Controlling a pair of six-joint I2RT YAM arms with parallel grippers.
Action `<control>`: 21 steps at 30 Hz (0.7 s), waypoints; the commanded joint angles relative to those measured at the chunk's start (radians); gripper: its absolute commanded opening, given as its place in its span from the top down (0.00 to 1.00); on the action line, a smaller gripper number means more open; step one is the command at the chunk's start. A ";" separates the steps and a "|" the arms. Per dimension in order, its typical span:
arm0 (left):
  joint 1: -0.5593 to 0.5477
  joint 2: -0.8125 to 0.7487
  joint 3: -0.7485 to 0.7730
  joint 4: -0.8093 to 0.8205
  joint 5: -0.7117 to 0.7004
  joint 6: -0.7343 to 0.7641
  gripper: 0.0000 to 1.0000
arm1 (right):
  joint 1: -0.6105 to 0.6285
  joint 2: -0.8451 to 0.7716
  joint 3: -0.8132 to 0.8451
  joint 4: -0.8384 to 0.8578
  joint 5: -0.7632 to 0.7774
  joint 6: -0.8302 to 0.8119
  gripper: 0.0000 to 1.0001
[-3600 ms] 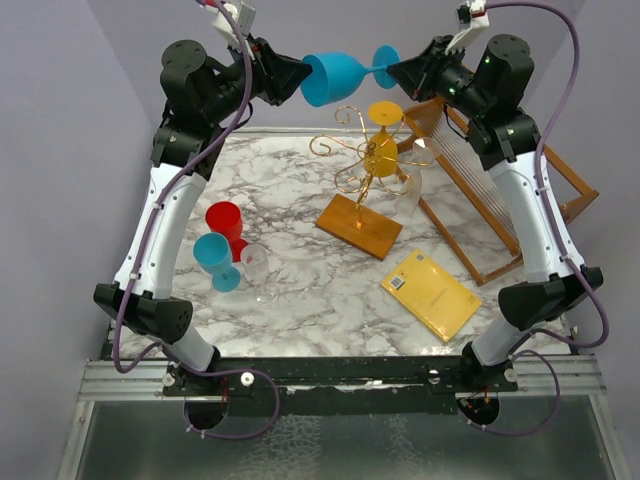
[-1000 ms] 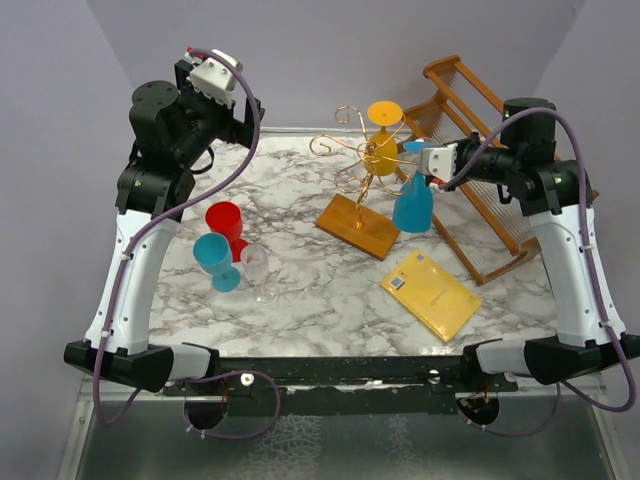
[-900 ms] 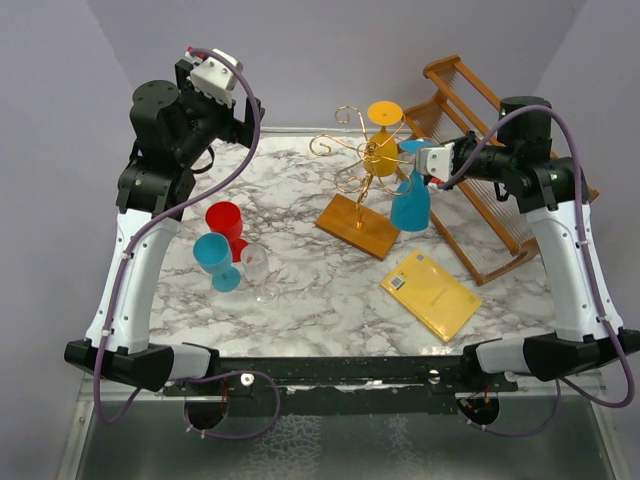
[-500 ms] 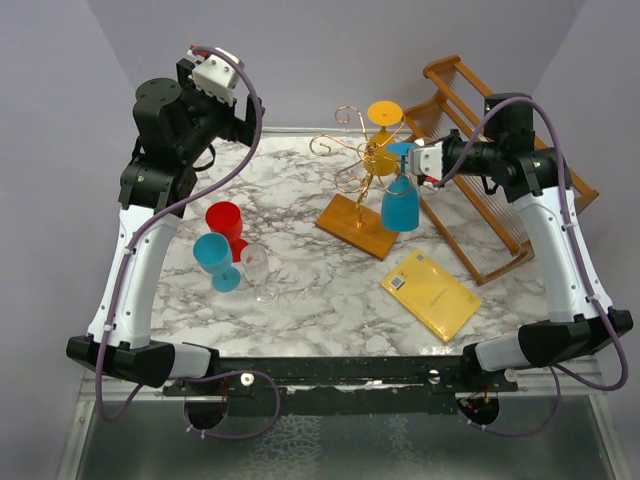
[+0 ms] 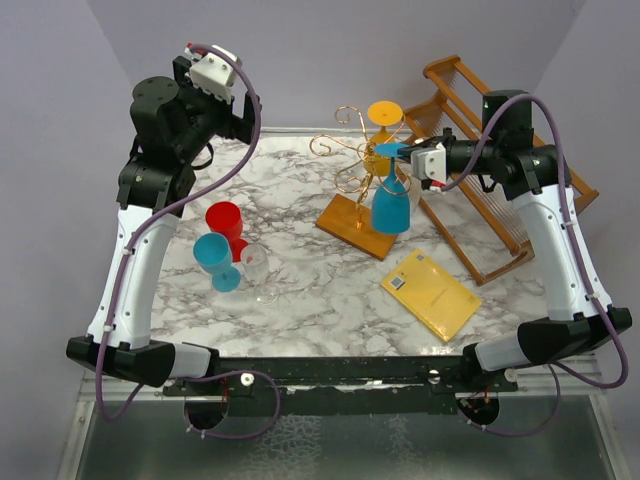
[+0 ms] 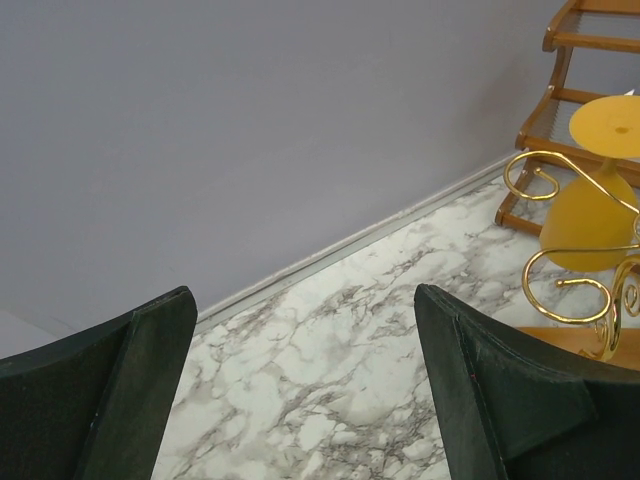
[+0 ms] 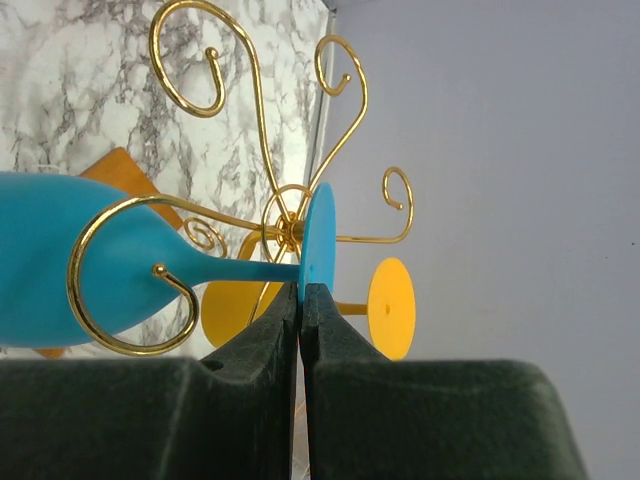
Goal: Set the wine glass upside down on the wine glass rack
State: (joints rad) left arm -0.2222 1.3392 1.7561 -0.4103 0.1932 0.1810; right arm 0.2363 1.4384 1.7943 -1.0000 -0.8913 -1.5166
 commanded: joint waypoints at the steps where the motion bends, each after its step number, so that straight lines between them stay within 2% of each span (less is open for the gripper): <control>1: 0.006 -0.005 0.033 0.029 -0.023 0.014 0.06 | 0.006 0.007 0.034 -0.038 -0.077 -0.020 0.97; 21: 0.006 -0.008 0.023 0.031 -0.022 0.021 0.06 | 0.006 -0.034 0.014 -0.108 -0.103 -0.044 0.99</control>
State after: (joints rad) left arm -0.2218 1.3392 1.7596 -0.4049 0.1909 0.1936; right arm 0.2367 1.4364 1.8000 -1.0813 -0.9585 -1.5505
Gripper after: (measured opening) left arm 0.937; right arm 0.019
